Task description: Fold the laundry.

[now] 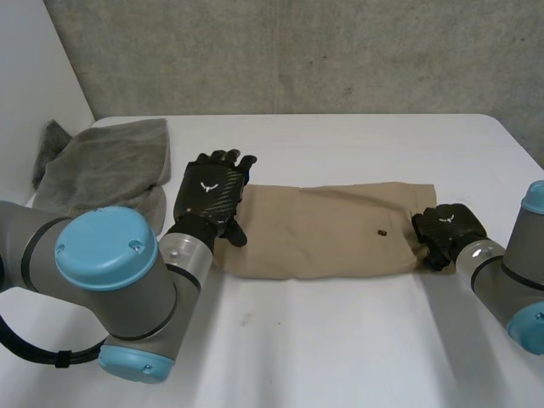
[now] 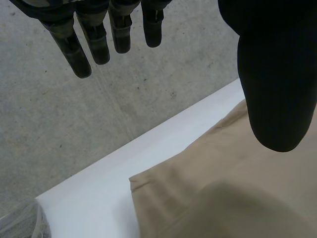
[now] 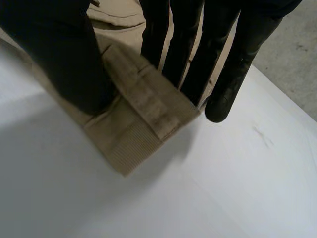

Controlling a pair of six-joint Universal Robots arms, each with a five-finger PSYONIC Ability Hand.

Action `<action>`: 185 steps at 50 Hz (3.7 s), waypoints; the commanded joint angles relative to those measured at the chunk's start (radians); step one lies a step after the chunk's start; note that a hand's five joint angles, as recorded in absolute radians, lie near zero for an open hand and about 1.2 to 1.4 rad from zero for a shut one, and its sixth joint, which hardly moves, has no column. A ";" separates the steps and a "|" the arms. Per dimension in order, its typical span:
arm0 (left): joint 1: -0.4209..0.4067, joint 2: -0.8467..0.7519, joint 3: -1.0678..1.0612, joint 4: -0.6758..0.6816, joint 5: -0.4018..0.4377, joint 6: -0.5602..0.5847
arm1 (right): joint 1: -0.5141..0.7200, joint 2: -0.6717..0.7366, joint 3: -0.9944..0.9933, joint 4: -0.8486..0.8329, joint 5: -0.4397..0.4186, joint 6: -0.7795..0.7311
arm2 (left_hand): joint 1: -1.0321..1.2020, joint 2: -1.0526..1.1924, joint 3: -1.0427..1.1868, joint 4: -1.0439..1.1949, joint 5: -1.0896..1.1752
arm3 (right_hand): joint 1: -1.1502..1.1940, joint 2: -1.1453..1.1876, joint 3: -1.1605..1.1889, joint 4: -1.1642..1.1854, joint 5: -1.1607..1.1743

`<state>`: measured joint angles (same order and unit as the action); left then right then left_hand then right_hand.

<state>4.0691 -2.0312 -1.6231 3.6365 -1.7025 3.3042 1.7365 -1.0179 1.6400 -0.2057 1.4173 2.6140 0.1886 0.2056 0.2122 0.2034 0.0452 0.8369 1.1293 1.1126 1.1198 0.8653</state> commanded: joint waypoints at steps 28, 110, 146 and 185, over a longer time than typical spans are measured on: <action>0.004 0.077 0.005 -0.007 -0.012 -0.002 | 0.260 -0.151 -0.169 0.005 -0.001 -0.451 | -0.014 -0.031 -0.038 -0.029 -0.045 | 0.559 0.267 0.284 0.277 0.356; 0.024 0.100 0.384 -0.584 0.431 -0.083 | 0.087 -0.182 -0.069 0.209 0.017 0.442 | 0.010 -0.007 -0.013 -0.005 -0.021 | -0.662 -0.955 -0.938 -0.945 -0.865; 0.037 0.154 0.359 -0.641 0.529 -0.094 | 0.121 0.015 -0.028 0.048 -0.161 0.603 | 0.019 0.002 -0.005 0.004 -0.012 | 0.198 -0.095 -0.078 -0.085 -0.005; 0.037 0.158 0.350 -0.641 0.529 -0.095 | 0.113 -0.100 0.098 0.134 -0.179 0.555 | 0.025 0.008 0.001 0.010 -0.006 | -0.646 -0.939 -0.922 -0.929 -0.849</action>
<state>4.1086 -1.8703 -1.2721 2.9956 -1.1735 3.2091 1.8498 -1.1235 1.6940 -0.0545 1.2419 3.2000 0.1833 0.2057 0.2120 0.1993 0.0452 0.2136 0.2384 0.2311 0.2499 0.0667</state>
